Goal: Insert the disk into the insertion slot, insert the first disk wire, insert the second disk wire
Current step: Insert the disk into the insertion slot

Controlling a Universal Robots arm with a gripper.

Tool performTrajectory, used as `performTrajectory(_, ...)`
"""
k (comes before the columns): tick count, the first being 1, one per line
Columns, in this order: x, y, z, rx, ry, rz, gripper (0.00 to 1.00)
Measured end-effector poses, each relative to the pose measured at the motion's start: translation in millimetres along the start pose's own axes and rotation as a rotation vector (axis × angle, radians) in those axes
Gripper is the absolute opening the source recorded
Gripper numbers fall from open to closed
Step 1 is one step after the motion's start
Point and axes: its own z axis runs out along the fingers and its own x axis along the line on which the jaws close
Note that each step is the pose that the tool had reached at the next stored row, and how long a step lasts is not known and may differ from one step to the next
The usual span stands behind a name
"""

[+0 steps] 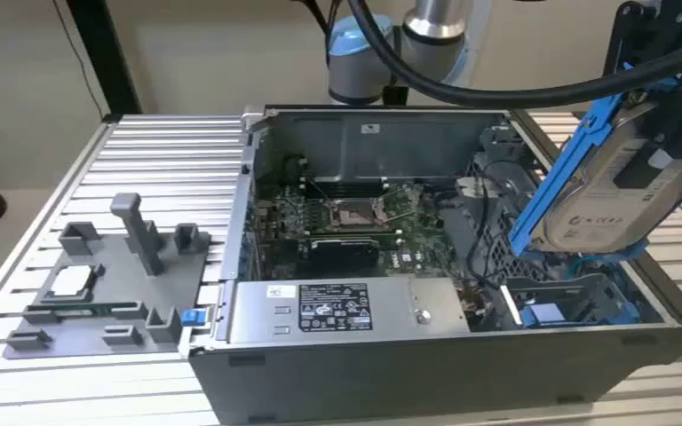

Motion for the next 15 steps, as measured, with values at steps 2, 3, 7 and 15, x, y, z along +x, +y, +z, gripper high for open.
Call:
performTrajectory(2, 0.0, 0.0, 0.0, 0.0000, 0.0000, 0.000, 0.00)
performTrajectory(3, 0.0, 0.0, 0.0, 0.0000, 0.0000, 0.000, 0.00)
performTrajectory(7, 0.1, 0.0, 0.0, 0.0000, 0.0001, 0.000, 0.00)
performTrajectory(15, 2.6, -2.9, 3.8, 0.0000, 0.0002, 0.000, 0.00)
